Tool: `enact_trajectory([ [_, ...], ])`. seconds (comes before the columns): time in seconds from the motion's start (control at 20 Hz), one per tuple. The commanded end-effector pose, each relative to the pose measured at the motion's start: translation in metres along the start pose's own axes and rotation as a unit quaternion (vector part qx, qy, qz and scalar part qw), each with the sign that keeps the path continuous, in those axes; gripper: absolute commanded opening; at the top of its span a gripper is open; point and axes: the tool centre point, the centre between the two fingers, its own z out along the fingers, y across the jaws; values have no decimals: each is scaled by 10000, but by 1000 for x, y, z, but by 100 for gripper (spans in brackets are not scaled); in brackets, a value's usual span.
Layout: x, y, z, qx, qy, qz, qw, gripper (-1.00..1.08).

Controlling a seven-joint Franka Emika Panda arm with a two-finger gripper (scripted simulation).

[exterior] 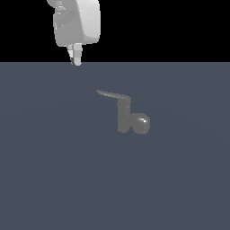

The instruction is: Turn on the faucet by rotating a designated handle.

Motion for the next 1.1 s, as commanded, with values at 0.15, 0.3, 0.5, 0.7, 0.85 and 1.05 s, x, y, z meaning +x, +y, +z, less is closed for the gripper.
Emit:
enact_trajectory([
  [0.15,20,-21,23,-4,16,582,9983,-100],
  [0.3,32,-32,35,-10,26,906,9959,-100],
  [0.5,51,-45,53,-21,43,1361,9907,-100],
  [0.7,73,-57,71,-33,62,1843,9828,-100],
  [0.85,89,-64,84,-42,75,2177,9760,-100],
  [1.05,107,-71,98,-50,88,2558,9667,-100],
])
